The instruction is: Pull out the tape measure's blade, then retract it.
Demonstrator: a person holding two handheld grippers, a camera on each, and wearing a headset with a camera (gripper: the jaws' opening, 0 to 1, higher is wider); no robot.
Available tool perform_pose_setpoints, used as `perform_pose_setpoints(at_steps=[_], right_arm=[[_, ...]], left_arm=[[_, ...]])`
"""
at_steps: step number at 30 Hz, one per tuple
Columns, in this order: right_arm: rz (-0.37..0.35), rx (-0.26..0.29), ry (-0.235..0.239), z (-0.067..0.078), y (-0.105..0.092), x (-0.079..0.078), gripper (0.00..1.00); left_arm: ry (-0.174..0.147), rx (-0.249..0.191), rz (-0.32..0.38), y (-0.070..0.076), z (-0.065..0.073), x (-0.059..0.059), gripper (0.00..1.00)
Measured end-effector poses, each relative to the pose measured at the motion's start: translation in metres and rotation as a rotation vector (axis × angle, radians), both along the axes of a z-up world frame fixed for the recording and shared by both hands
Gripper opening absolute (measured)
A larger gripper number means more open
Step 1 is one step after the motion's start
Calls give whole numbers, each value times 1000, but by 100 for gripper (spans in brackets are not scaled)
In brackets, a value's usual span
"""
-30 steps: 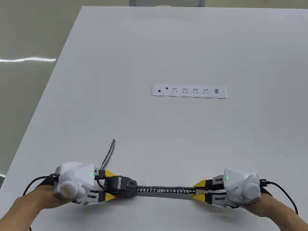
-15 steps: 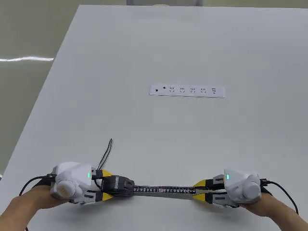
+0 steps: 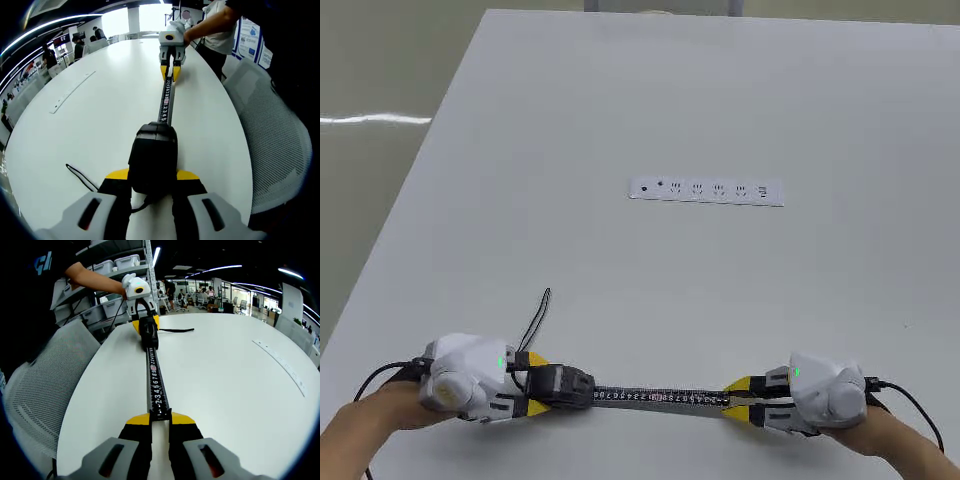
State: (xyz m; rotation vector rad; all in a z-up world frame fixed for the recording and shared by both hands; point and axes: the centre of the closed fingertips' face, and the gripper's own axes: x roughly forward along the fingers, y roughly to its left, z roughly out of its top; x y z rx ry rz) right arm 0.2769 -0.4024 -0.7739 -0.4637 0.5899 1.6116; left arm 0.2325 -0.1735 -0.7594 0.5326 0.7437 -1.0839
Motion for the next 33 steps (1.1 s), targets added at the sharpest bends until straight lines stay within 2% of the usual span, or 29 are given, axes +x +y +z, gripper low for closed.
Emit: perform_pose_setpoints(at_steps=[33], right_arm=[[-16,-19,8,1,-22,3,9]], left_arm=[[1,9,-1,0,-1,0,27]])
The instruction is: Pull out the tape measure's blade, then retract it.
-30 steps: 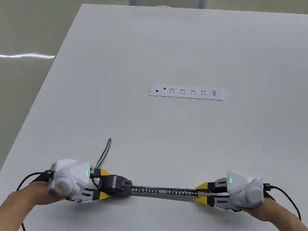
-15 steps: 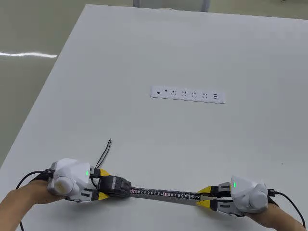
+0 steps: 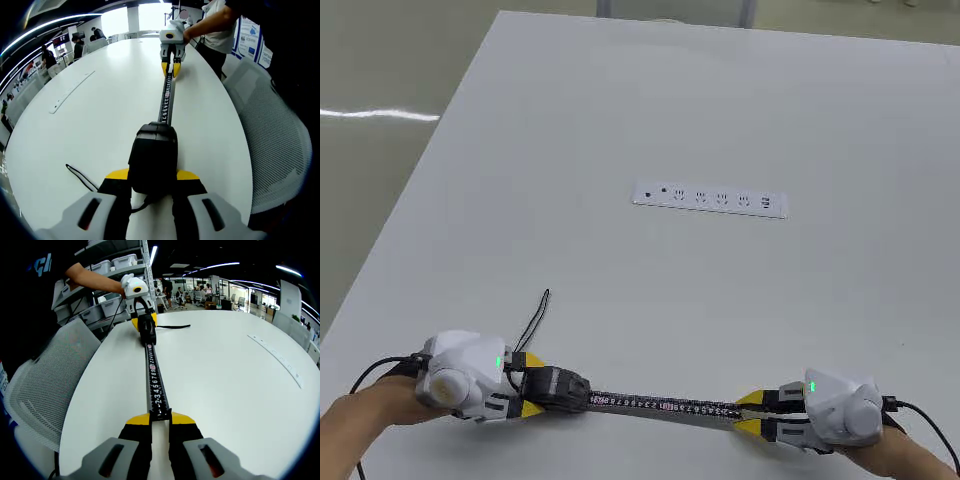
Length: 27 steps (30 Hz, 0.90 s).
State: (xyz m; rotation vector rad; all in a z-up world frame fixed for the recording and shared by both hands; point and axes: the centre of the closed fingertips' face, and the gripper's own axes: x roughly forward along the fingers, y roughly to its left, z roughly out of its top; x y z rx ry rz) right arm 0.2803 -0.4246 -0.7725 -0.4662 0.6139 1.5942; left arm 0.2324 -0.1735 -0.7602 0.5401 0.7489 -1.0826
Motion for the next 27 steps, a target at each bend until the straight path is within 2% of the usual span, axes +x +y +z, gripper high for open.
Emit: perform_pose_setpoints(at_steps=[27], right_arm=[[-22,-23,10,-5,-21,1,9]], left_arm=[[0,9,-5,-1,-1,0,27]])
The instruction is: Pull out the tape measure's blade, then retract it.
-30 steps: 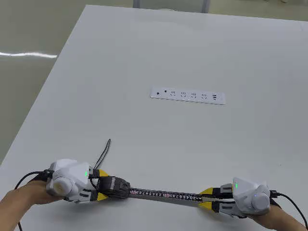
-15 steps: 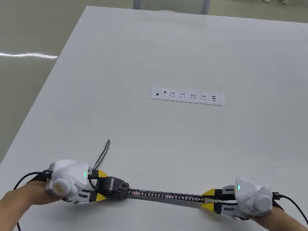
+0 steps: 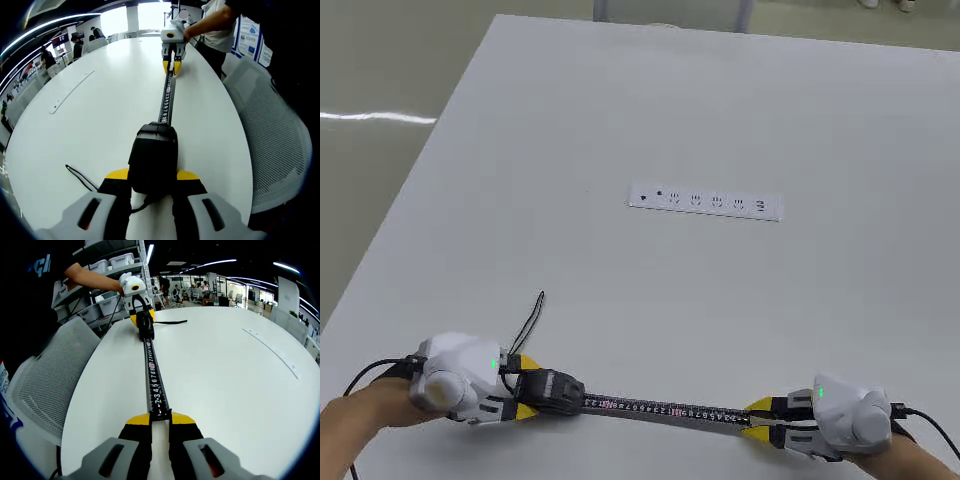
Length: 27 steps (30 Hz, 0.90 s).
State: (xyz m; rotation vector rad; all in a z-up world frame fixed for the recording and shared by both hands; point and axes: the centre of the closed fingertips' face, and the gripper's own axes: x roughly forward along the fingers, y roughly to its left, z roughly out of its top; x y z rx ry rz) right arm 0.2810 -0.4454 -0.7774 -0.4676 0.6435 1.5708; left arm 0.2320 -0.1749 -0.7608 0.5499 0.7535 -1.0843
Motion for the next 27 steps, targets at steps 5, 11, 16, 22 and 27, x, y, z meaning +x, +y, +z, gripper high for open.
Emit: perform_pose_setpoints(at_steps=[5,11,16,22,27], right_arm=[[1,-8,-10,-3,0,1,10],[5,-30,-17,-8,1,-1,11],[-11,-35,-32,-7,0,-1,12],[-13,-51,-67,-8,0,1,13],[-34,-64,-86,-9,1,3,14]], left_arm=[[0,0,1,0,0,0,27],[4,4,0,-1,0,0,27],[9,8,-2,-1,1,0,28],[8,14,-1,-1,0,1,28],[4,18,1,0,0,1,28]])
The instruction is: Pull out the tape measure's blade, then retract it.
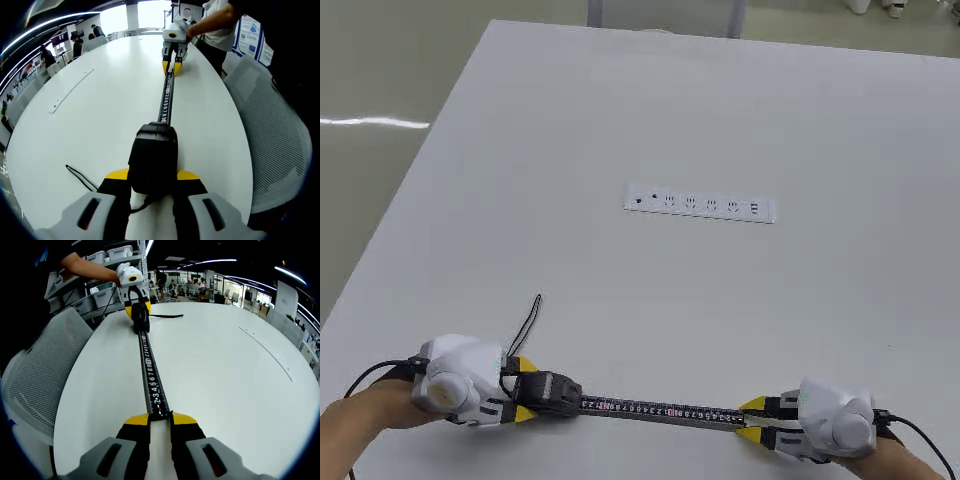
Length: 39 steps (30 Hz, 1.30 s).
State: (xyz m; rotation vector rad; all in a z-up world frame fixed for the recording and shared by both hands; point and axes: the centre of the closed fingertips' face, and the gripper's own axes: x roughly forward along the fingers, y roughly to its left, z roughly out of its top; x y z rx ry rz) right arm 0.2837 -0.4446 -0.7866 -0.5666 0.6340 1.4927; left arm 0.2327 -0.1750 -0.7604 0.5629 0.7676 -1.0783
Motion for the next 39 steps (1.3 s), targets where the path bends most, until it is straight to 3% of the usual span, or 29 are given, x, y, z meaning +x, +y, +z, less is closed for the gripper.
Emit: perform_pose_setpoints(at_steps=[9,21,27,31,34,39], right_arm=[[-32,4,-14,7,4,-1,21],[-58,-10,-31,18,4,-2,31],[-100,-13,-37,27,1,-5,35],[-132,-16,-32,29,-1,-7,45],[-147,-6,-43,33,0,-10,45],[-187,-6,-38,35,-3,-14,51]], left_arm=[[-28,13,-19,-1,0,0,29],[-26,6,-21,1,1,0,29],[-35,-6,41,6,10,1,32],[-48,-22,80,9,17,1,33],[-57,-27,118,12,21,-1,34],[-67,-45,193,13,27,-4,42]])
